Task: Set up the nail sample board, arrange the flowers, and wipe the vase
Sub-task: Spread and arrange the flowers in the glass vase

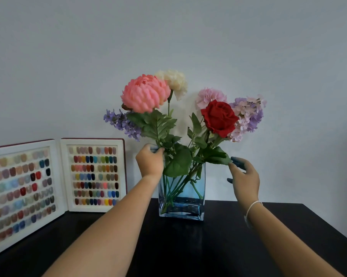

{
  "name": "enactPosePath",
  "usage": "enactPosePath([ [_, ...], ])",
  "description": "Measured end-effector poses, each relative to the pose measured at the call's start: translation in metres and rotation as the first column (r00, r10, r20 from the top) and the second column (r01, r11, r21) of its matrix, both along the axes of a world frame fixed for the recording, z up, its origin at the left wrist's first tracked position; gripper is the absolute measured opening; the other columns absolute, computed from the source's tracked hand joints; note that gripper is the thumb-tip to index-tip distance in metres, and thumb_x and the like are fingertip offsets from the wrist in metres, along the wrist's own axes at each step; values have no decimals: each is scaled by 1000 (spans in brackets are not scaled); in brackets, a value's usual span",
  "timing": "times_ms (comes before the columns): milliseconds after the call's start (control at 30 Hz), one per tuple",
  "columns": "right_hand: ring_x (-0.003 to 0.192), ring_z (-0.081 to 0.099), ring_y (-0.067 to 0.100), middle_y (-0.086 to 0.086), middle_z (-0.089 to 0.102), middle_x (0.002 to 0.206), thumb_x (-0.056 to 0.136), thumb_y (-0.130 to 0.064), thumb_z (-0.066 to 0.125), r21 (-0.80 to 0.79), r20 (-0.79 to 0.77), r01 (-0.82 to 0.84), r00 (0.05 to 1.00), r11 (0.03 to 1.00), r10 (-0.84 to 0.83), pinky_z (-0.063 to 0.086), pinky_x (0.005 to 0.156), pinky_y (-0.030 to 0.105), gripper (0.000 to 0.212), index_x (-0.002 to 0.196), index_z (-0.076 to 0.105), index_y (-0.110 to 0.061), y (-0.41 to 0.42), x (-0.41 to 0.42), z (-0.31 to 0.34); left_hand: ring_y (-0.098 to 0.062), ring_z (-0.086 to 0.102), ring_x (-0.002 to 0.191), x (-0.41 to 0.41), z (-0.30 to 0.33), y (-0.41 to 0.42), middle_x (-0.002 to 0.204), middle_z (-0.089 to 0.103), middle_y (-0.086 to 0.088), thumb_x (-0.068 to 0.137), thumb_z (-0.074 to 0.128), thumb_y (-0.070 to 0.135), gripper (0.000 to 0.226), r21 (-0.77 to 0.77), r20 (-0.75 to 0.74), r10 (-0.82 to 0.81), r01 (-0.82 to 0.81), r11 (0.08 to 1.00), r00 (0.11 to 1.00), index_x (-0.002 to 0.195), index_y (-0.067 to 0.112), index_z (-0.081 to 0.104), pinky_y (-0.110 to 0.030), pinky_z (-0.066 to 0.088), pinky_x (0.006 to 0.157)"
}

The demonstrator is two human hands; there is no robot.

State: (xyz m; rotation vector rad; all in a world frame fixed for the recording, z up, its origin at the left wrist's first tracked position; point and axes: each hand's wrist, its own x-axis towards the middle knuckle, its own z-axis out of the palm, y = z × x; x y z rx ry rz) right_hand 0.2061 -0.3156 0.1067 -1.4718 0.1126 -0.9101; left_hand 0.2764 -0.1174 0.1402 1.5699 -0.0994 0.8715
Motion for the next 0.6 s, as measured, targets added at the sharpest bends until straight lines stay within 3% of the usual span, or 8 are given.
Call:
enactPosePath([
  [100,90,56,20,3,56,107,89,-16,52,13,-7,-14,1000,1000,15,52,69,30,21,109,58,-15,-3,1,-2,-15,57,63,3,4,4,67,58,1,79,65,6,6,21,46,-21,21,1000,999,76,8,61,-5,42,57],
  [200,93,56,24,4,56,107,89,-14,51,14,-8,-21,1000,1000,21,52,71,32,21,109,58,-15,-4,4,-1,-35,65,81,10,9,12,82,66,-18,80,64,5,5,-11,24,-123,123,992,992,77,9,62,-40,55,79],
  [267,94,55,24,4,55,107,90,-14,50,16,-9,-22,1000,1000,22,53,73,33,21,109,58,-15,-3,5,0,-38,64,87,11,7,17,87,67,-19,79,64,4,8,-31,4,-178,178,984,984,77,12,64,-50,53,85],
  [600,91,55,21,4,57,107,90,-15,49,19,-7,-38,999,999,38,52,70,30,22,109,59,-15,-1,10,-2,-33,63,95,10,-14,22,95,67,-12,82,62,7,20,-84,-52,-273,268,960,961,101,13,64,-48,49,93],
])
